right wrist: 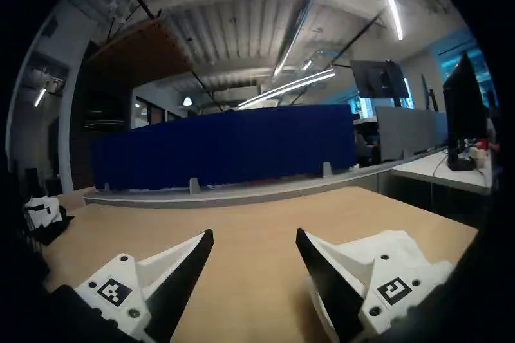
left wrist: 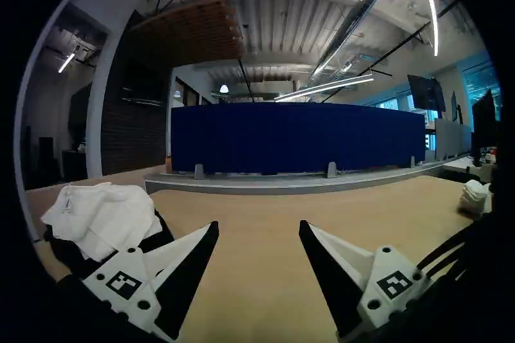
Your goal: Fold towel
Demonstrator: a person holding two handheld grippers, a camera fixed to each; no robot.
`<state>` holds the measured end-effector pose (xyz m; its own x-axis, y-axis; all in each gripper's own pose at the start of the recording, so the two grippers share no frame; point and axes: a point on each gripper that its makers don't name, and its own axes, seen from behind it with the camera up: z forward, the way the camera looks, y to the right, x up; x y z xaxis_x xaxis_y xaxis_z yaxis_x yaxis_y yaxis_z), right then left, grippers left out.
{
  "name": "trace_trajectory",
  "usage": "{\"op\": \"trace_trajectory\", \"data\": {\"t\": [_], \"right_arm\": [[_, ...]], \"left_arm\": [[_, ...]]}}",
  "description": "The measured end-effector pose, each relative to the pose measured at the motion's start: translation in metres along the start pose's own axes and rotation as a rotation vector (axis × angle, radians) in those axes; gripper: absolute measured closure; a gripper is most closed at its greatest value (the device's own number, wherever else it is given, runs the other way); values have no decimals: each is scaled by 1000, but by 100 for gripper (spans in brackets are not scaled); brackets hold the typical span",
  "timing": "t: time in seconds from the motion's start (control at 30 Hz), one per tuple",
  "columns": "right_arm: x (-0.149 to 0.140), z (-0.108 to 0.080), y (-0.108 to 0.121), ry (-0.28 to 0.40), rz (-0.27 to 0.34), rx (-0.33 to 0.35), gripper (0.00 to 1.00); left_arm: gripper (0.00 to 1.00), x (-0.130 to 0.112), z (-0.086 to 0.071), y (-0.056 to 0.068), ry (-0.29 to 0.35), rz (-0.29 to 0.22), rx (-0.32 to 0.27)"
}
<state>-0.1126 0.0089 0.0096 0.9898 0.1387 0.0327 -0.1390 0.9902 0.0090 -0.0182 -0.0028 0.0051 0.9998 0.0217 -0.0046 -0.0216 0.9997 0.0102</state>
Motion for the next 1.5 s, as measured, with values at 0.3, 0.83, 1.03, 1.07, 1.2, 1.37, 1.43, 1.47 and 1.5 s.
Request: {"op": "trace_trajectory", "data": {"t": [0.3,0.83,1.03,1.07,1.2,1.37,1.43,1.47,1.5], "right_arm": [[-3,-1,-3,6,-25,15,0],[-5,-2,-12,16,-79,40,0],[-6,-1,-15,16,-101,41,1],[-7,-1,-15,16,-105,41,0],[-6,-1,-14,16,-106,37,0],[-6,-1,-14,16,-107,33,0],[-6,-1,-14,16,-107,33,0],[-6,-1,-14,16,-107,34,0],[-6,-1,-14,16,-107,34,0]], "left_arm": [[8,0,-1,0,0,0,0],[8,0,-1,0,0,0,0],[7,0,-1,-1,0,0,0],[8,0,-1,-1,0,0,0],[8,0,-1,0,0,0,0],[8,-1,-1,-1,0,1,0],[8,-1,-1,-1,0,0,0],[8,-1,-1,-1,0,0,0],[7,-1,-1,-1,0,0,0]]}}
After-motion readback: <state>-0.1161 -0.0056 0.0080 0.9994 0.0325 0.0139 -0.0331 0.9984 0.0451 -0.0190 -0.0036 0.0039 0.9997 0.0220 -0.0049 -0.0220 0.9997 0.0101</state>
